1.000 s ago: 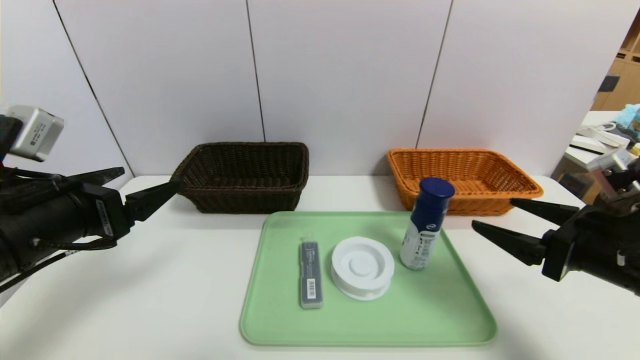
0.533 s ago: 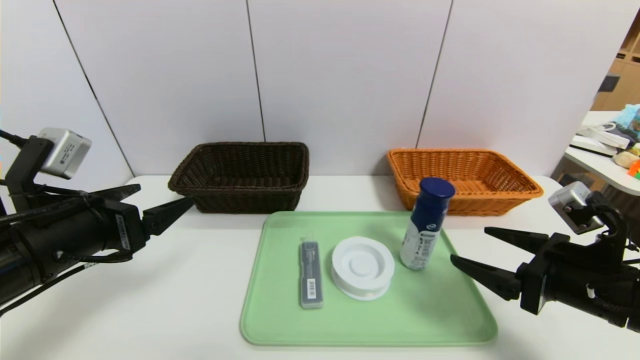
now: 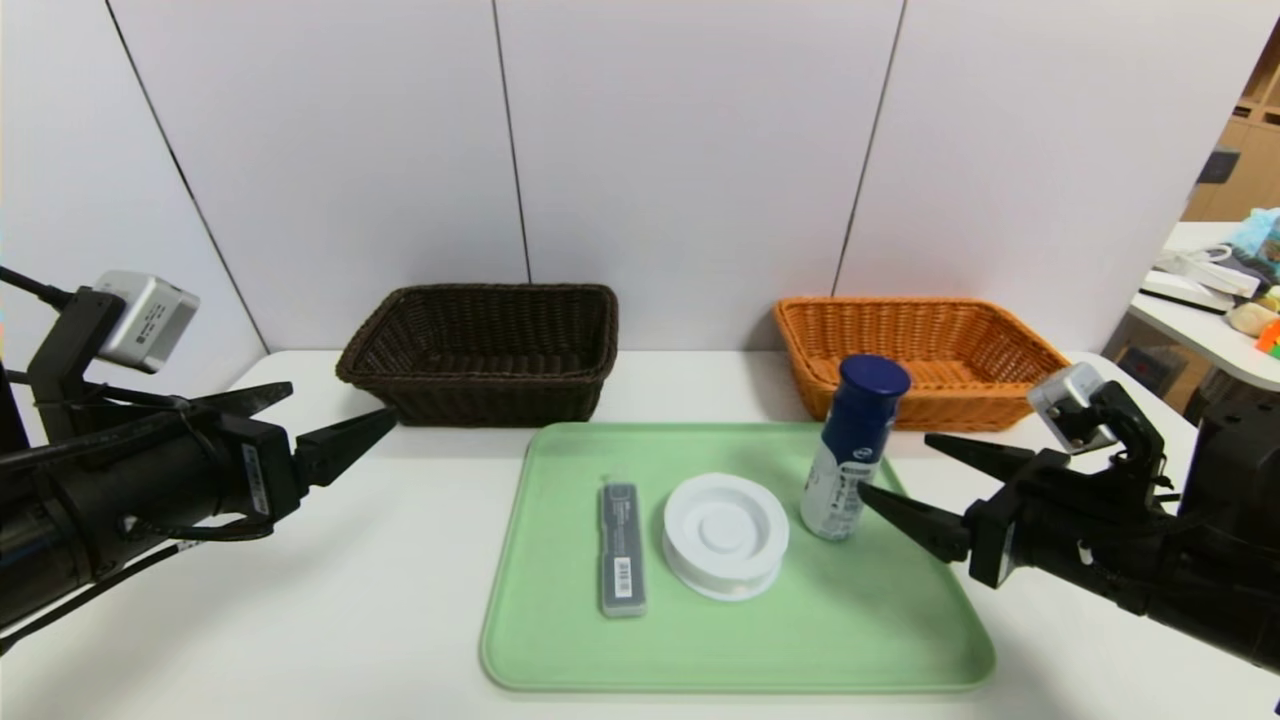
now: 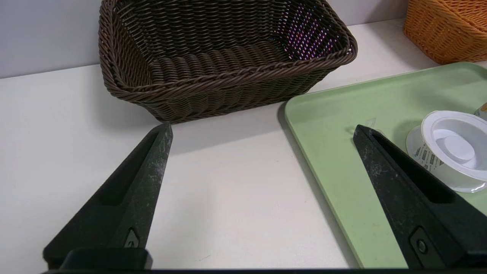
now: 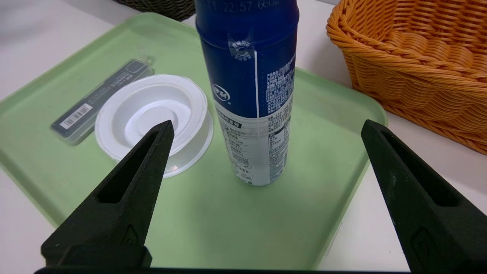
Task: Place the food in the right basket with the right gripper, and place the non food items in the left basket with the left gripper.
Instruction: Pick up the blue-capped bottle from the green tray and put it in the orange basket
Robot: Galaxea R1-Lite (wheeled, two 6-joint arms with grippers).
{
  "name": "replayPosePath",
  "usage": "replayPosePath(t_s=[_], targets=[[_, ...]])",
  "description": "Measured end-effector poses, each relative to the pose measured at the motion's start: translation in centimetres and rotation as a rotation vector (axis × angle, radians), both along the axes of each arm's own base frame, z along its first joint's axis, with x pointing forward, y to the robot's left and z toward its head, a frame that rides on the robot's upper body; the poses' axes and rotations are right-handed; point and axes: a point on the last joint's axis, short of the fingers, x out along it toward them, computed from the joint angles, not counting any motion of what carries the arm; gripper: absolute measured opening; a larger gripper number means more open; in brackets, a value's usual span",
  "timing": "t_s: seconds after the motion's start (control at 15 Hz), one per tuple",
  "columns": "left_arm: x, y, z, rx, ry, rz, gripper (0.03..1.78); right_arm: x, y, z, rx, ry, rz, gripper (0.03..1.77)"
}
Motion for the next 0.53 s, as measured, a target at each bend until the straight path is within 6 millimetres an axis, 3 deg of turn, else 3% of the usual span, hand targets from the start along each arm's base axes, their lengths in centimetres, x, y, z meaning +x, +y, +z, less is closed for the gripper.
replayPosePath(t_s=[0.53], targets=[[1.2,-0.3,-0.8,0.01,0.041,0.008,1.69,2.8,1.7,-3.2,0.0,-0.004,0.035,1.7]])
